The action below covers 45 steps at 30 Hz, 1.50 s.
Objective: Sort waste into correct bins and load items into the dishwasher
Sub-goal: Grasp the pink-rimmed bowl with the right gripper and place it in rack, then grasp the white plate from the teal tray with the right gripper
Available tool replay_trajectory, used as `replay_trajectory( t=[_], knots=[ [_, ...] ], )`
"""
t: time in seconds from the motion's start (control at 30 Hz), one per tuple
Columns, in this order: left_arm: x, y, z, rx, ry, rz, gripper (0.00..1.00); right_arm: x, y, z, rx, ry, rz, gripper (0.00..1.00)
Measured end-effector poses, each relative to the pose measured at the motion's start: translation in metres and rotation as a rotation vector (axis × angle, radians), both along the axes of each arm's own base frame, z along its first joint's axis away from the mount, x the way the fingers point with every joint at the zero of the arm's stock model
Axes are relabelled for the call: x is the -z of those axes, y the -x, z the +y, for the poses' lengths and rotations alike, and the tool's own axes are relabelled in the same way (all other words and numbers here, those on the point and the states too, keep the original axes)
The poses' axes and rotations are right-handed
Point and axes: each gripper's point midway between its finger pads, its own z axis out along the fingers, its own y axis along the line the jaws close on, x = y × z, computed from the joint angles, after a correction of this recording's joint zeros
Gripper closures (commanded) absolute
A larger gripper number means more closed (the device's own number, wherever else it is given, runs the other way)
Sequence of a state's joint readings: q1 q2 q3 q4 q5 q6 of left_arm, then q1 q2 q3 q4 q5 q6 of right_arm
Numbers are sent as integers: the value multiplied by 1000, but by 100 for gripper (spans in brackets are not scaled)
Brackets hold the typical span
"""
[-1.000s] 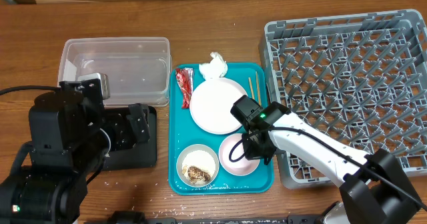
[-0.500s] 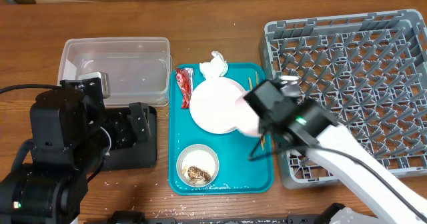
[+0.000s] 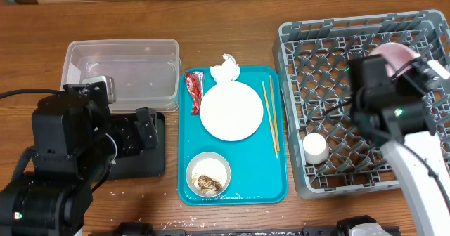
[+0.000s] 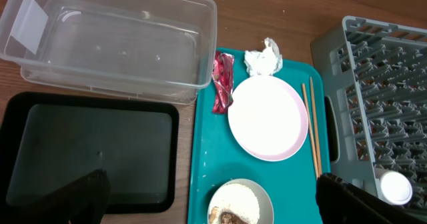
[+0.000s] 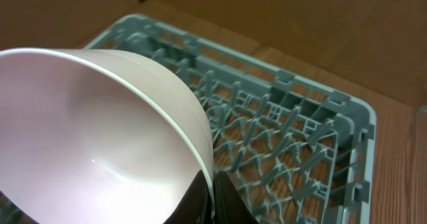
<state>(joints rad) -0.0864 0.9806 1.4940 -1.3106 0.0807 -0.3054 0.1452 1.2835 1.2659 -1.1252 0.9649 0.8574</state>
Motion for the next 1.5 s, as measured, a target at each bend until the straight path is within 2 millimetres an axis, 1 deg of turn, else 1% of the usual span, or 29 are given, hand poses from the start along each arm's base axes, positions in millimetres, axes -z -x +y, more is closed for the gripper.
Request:
replay_trajectory(
  t=[0.07,0.17,0.27,0.37,0.57,0.73,0.87,1.0,1.13,1.17,1.2,1.23,1.27,1.3,1.33,1.4,1.5],
  knots=[
    [0,0,0,0,0,0,0,10,-6,-23,71,7,22,96],
    [0,0,0,-2,2,0,0,29,-20,-48,121,21,80,96],
    [0,0,0,-2,2,0,0,48,-34,-63,128,42,146,96],
    [0,0,0,-2,2,0,0,62,-47,-73,110,64,205,96],
    [0,0,0,-2,2,0,0,78,-59,-84,82,154,332,96],
    [0,0,0,-2,2,0,0,83,-57,-91,104,238,431,96],
    [0,0,0,-2,2,0,0,91,-55,-93,105,264,493,96],
    [0,0,0,-2,2,0,0,93,-54,-86,84,277,533,96],
    [0,0,0,-2,2,0,0,94,-61,-64,16,292,554,96],
    [0,0,0,-2,2,0,0,95,-63,-58,-3,297,562,93],
    [0,0,0,-2,2,0,0,95,-65,-50,-27,304,567,67],
    [0,0,0,-2,2,0,0,95,-66,-46,-37,306,565,48],
    [0,0,0,-2,2,0,0,96,-68,-40,-55,309,567,37],
    [0,0,0,-2,2,0,0,96,-70,-35,-70,312,568,30],
    [0,0,0,-2,2,0,0,96,-72,-30,-85,316,569,25],
    [0,0,0,-2,2,0,0,97,-74,-21,-111,323,571,21],
    [0,0,0,-2,2,0,0,98,-77,-12,-140,321,566,21]
  ],
)
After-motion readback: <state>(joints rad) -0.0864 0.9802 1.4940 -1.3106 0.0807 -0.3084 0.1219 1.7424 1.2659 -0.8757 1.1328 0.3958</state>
